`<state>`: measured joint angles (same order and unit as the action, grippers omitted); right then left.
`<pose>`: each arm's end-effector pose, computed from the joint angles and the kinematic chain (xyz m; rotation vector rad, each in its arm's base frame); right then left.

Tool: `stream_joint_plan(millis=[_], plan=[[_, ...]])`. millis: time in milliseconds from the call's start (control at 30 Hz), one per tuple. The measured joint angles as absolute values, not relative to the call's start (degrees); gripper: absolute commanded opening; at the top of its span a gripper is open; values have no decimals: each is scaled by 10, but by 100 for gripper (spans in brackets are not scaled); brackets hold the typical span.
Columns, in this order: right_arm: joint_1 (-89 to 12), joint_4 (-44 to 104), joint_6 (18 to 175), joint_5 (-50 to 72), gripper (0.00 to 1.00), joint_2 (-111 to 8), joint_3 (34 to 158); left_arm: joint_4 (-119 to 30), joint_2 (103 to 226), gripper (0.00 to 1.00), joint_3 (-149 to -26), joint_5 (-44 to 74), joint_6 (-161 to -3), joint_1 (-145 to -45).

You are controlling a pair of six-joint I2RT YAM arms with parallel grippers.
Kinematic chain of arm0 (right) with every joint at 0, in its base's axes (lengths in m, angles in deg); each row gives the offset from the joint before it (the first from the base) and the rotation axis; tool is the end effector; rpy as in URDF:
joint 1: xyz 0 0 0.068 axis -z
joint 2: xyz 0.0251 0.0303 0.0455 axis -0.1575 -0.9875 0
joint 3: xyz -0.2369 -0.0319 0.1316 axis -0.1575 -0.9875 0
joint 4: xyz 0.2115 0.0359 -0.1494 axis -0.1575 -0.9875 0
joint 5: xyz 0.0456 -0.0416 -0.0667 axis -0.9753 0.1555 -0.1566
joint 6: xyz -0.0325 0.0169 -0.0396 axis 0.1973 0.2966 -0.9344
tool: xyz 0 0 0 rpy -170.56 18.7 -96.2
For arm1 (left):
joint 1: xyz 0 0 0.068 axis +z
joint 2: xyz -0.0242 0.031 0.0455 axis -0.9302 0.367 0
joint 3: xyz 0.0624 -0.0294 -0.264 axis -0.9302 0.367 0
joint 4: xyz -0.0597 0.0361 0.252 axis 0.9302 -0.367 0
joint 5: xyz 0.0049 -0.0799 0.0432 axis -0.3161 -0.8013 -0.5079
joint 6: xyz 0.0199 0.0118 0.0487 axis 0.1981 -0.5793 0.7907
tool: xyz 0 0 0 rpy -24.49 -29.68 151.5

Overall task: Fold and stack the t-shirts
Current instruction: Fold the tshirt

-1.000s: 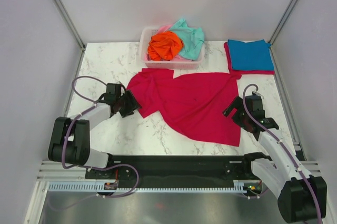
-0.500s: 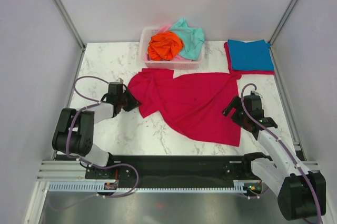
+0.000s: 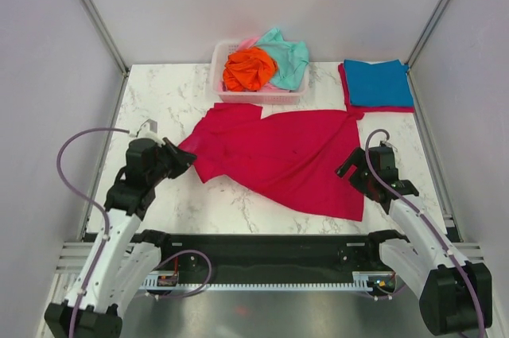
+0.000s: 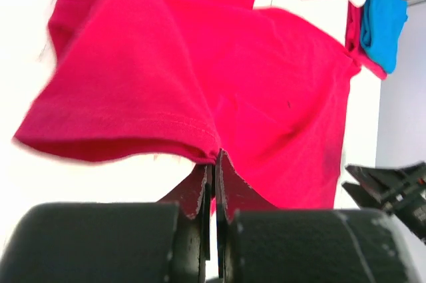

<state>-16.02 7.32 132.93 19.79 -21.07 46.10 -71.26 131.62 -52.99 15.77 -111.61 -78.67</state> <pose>0.1722 0.0204 0.1870 0.7690 2.3316 0.3752 0.1667 -0.0349 0.2768 -0.5020 2.0933 -0.6784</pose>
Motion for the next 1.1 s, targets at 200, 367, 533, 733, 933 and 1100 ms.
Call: stream_joint_plan(millis=[200, 367, 533, 733, 933, 1100], plan=[[-160, 58, 1342, 197, 98, -186, 452, -906, 1215, 3, -532, 150, -1137, -788], [-160, 41, 1354, 195, 98, -145, 447, -1040, 1127, 2, -539, 126, -1163, -789], [-160, 8, 1366, 200, 98, -120, 442, -1138, 1082, 2, -579, 110, -1174, -790], [-184, -25, 1385, 208, 98, -118, 428, -1204, 1133, 2, -685, 131, -1132, -790], [-305, -91, 1430, 292, 98, -139, 446, -1195, 1212, 3, -698, 158, -1052, -790], [-418, -141, 1501, 355, 94, -193, 494, -1143, 1220, 3, -669, 150, -1012, -790]])
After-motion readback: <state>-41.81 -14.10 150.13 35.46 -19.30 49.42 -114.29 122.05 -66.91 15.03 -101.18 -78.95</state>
